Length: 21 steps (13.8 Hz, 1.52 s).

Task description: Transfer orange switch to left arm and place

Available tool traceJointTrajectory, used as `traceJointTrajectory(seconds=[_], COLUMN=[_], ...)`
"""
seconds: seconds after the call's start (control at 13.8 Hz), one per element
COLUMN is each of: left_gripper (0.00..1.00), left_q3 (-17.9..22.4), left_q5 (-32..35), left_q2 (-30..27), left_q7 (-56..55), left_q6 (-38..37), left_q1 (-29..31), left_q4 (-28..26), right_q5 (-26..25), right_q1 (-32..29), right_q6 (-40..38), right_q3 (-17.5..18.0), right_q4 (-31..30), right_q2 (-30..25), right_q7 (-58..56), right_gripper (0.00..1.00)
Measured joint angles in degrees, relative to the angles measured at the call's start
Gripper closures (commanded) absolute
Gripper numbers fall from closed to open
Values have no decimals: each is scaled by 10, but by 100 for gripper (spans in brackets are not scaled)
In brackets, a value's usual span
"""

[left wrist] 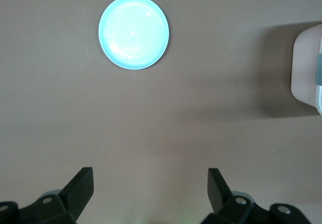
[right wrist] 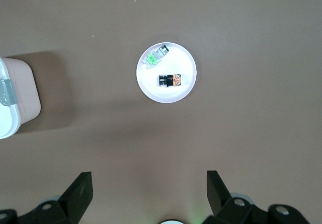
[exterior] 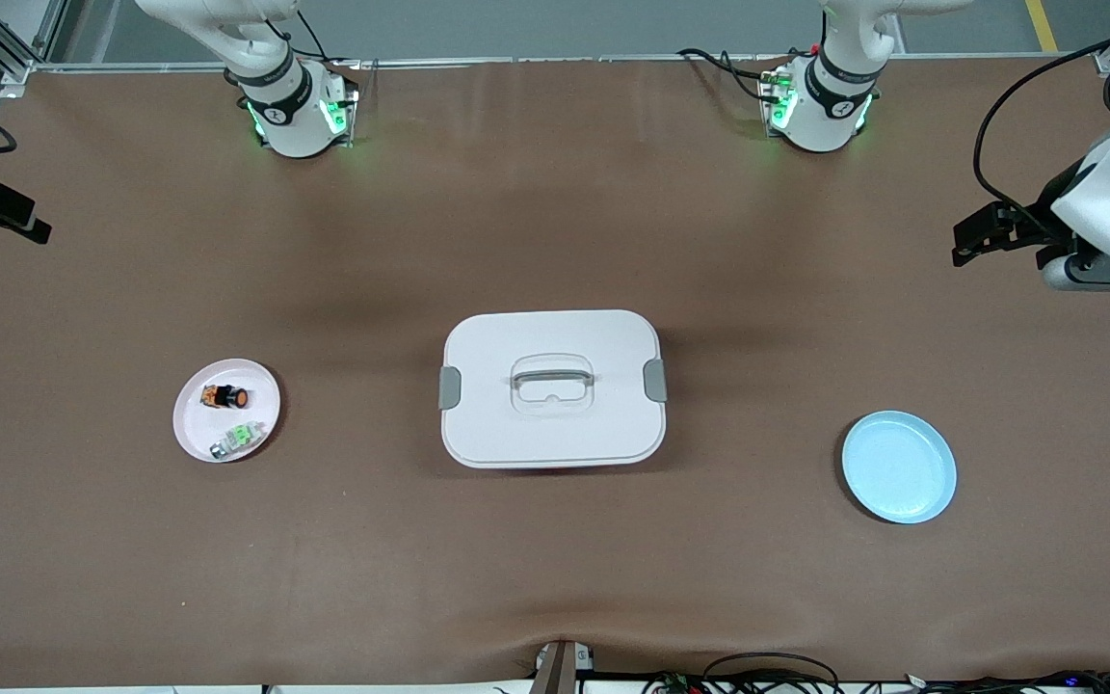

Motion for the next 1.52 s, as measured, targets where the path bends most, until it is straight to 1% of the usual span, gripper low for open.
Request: traceJointTrajectory(seconds=[1.52], left_gripper=[0], left_q3=[0], left_q5=[0], left_q2=[0], left_q7=[0], left_q6=[0], left_q1=[0], left_q4=[4], right_q5=[1], right_q1=[-12], right_q6=[-3], right_q3=[0], right_q4=[-3], right_q2=[0], right_q7=[0], right_gripper=[0])
